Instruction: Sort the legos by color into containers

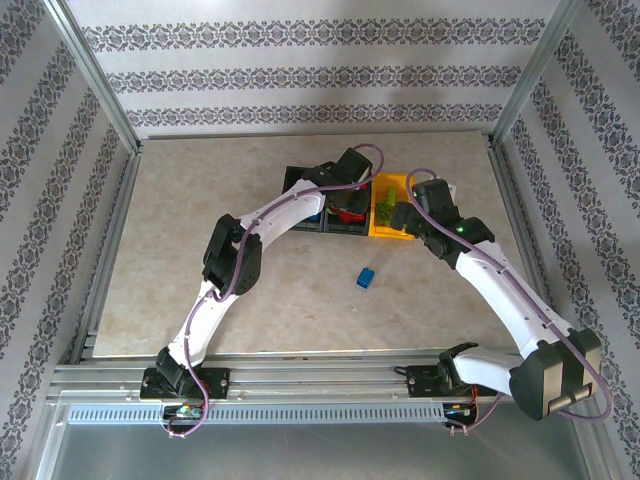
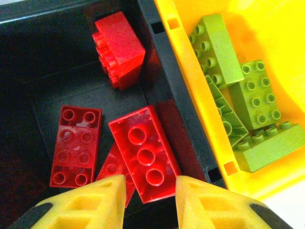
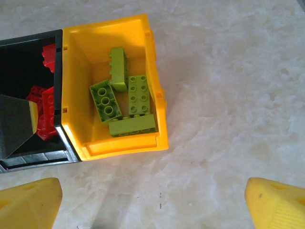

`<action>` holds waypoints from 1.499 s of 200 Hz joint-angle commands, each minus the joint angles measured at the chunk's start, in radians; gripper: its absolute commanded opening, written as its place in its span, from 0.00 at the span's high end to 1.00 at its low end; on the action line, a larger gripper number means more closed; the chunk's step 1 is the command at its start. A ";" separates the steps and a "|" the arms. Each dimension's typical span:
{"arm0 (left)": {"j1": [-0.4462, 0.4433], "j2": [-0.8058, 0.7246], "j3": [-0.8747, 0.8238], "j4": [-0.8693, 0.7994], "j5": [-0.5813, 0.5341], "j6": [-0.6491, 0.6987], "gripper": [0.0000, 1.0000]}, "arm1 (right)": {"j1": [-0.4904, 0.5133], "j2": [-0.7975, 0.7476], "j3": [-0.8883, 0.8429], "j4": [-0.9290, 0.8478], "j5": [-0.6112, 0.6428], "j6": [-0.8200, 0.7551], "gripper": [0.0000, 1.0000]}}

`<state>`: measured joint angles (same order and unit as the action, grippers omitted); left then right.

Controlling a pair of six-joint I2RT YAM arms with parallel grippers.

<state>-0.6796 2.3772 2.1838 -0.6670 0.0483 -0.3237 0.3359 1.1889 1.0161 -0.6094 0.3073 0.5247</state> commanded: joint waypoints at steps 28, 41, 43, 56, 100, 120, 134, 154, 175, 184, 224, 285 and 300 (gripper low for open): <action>-0.001 -0.011 0.032 -0.045 -0.011 -0.011 0.60 | -0.008 -0.011 -0.005 -0.002 0.024 -0.003 0.02; -0.001 -0.023 0.033 -0.047 -0.008 -0.011 0.59 | -0.011 -0.011 -0.006 -0.003 0.024 -0.004 0.02; -0.001 -0.025 0.032 -0.048 -0.008 -0.011 0.58 | -0.011 -0.011 -0.007 -0.003 0.024 -0.004 0.02; -0.003 -0.042 0.028 -0.050 -0.004 -0.011 0.56 | -0.011 -0.011 -0.005 -0.003 0.024 -0.004 0.02; -0.020 -0.126 -0.035 -0.033 -0.010 0.006 0.43 | -0.014 -0.009 -0.007 -0.001 0.024 0.000 0.02; -0.033 -0.176 -0.094 -0.014 -0.014 0.014 0.36 | -0.015 -0.009 -0.008 -0.001 0.022 0.000 0.02; -0.043 -0.216 -0.149 0.001 -0.020 0.019 0.31 | -0.016 -0.012 -0.011 -0.001 0.024 -0.001 0.02; -0.059 -0.270 -0.232 0.017 -0.041 0.025 0.22 | -0.018 -0.017 -0.013 -0.001 0.024 0.001 0.02; -0.079 -0.320 -0.319 0.035 -0.057 0.026 0.13 | -0.020 -0.018 -0.015 0.000 0.024 0.005 0.02; -0.089 -0.338 -0.359 0.042 -0.063 0.022 0.05 | -0.020 -0.018 -0.015 0.000 0.025 0.006 0.02; -0.150 -0.386 -0.488 0.077 -0.108 0.016 0.00 | -0.021 -0.010 -0.019 -0.001 0.028 0.020 0.02; -0.233 -0.349 -0.575 0.097 -0.081 -0.004 0.00 | -0.038 -0.021 -0.045 -0.020 0.078 0.041 0.02; -0.248 -0.344 -0.584 0.107 -0.065 -0.008 0.00 | -0.047 -0.030 -0.052 -0.024 0.090 0.041 0.02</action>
<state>-0.8970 2.0277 1.6169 -0.6052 -0.0303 -0.3099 0.3058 1.1862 0.9867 -0.6151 0.3454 0.5484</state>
